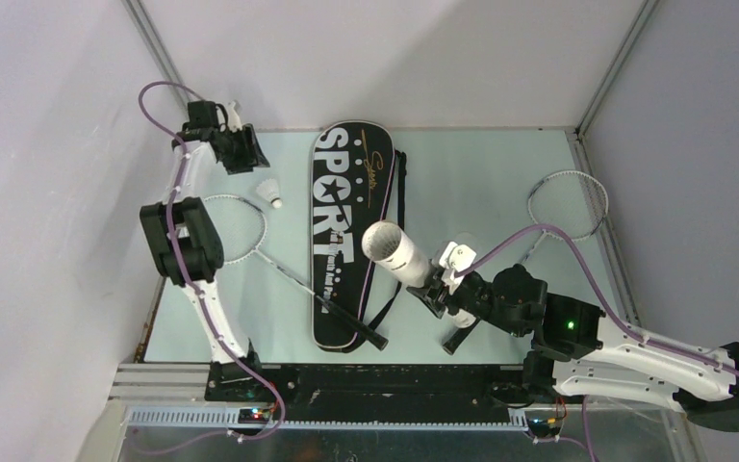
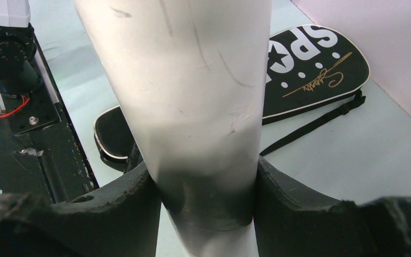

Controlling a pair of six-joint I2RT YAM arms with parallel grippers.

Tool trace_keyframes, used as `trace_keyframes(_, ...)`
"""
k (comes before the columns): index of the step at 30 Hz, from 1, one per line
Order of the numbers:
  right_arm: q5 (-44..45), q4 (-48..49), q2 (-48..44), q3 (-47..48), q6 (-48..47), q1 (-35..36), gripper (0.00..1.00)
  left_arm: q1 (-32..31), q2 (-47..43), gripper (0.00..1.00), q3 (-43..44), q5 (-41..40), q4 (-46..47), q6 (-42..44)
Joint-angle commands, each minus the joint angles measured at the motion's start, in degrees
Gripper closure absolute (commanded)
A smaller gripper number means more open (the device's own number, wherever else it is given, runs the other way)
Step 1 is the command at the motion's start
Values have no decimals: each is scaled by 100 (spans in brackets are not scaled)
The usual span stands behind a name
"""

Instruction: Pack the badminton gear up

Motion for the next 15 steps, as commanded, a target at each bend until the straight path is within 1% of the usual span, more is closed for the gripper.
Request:
trace_keyframes(1,45,473,-6,68,-141,-67,66,56,341,43,474,29,10,265)
trace_keyframes(6,-66,497,-65,64,-129,-87,66,99,1023,42,1001,291,-265,301)
trace_keyframes(9,-41,436,-114,68,-127,-90,66,94,1176,42,992,551,-290,264)
trace_keyframes(15,6,352,-202,68,-106,-94,66,88,1370,42,1040,678,-368,256)
